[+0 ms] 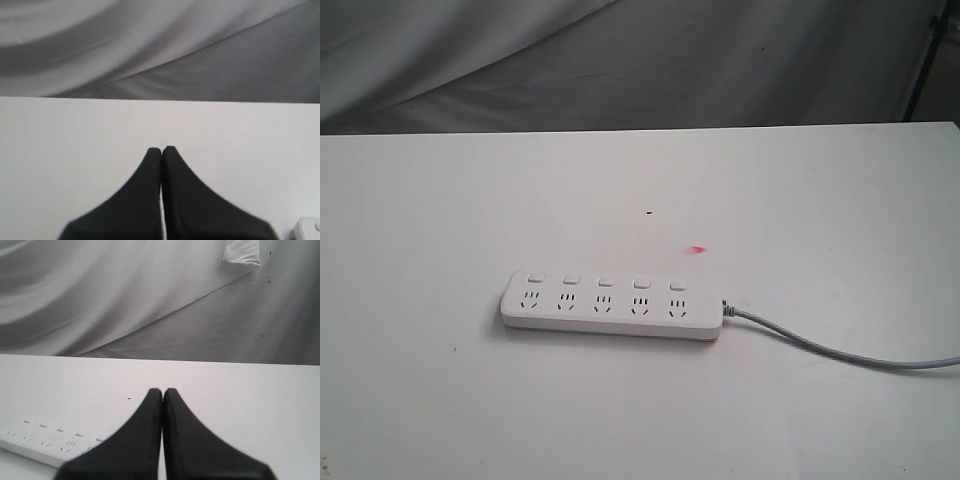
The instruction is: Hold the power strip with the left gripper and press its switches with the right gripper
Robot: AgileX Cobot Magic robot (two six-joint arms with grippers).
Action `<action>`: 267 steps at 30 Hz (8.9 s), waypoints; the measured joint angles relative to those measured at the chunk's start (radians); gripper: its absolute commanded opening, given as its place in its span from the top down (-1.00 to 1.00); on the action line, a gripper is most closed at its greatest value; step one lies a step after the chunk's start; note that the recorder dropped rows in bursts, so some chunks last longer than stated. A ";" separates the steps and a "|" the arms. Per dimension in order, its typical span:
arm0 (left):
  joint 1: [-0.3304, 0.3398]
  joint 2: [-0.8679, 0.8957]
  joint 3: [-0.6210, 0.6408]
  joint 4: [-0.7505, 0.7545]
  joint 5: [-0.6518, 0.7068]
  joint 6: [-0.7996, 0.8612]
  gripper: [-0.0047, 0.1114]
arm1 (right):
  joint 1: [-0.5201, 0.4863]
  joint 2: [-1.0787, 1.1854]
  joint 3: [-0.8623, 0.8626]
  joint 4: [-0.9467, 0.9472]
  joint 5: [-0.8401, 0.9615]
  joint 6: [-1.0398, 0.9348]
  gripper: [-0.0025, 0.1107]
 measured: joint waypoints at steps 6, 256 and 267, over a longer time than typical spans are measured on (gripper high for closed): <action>-0.030 0.081 -0.174 -0.195 0.233 0.381 0.92 | 0.000 0.000 0.000 0.000 0.000 0.000 0.96; -0.185 1.493 -0.778 -0.797 0.722 1.976 -0.06 | 0.000 0.940 -0.783 0.548 0.873 -0.726 0.96; -0.185 1.493 -0.778 -0.797 0.722 1.976 -0.06 | 0.069 1.267 -1.047 0.652 0.850 -0.973 0.96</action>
